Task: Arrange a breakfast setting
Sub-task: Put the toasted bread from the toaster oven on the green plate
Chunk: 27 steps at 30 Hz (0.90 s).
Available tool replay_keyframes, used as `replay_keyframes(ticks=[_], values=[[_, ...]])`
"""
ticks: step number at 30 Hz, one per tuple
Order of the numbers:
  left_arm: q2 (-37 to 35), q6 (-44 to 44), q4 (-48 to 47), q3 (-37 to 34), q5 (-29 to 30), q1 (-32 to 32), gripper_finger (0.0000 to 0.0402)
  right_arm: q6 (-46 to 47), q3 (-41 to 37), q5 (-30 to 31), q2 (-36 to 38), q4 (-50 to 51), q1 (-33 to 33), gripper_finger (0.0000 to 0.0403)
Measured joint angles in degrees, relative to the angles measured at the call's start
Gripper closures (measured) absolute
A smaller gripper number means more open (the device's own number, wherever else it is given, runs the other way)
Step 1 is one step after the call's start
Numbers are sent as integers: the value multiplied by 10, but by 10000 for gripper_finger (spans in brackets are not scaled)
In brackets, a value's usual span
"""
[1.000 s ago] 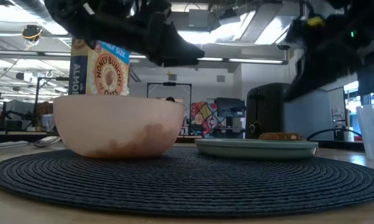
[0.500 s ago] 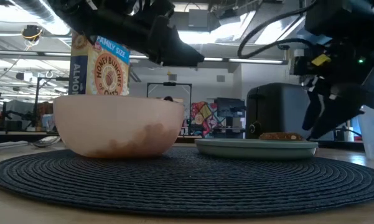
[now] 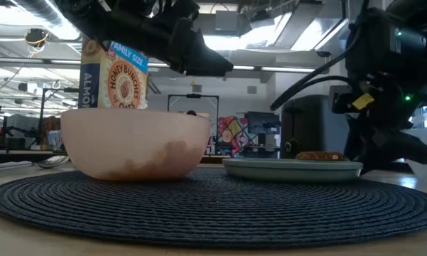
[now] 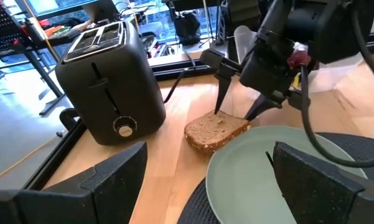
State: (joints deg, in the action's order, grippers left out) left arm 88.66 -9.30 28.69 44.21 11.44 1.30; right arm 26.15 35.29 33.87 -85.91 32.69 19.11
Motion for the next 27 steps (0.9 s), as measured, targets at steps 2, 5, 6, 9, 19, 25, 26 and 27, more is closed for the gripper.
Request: replay_keyframes(ticks=[2, 5, 6, 9, 19, 25, 26, 27], values=[[0, -1, 0, 0, 0, 1, 70, -9, 0, 0, 0, -13, 0, 166], [0, -3, 0, 0, 0, 1, 70, -27, 0, -2, 0, -45, 0, 166], [0, -3, 0, 0, 0, 1, 70, -35, 0, 2, 0, -53, 0, 166], [0, -3, 0, 0, 0, 1, 70, -52, 0, 23, 0, -61, 0, 166], [0, -3, 0, 0, 0, 1, 70, -72, 0, 41, -23, -78, 0, 186], [0, -3, 0, -1, 0, 1, 70, -86, 0, 60, -54, -109, 0, 246], [0, -3, 0, -1, 0, 1, 70, -83, 0, 64, -54, -107, 0, 255], [0, -3, 0, -1, 0, 1, 70, -82, 0, 68, -54, -107, 0, 264]])
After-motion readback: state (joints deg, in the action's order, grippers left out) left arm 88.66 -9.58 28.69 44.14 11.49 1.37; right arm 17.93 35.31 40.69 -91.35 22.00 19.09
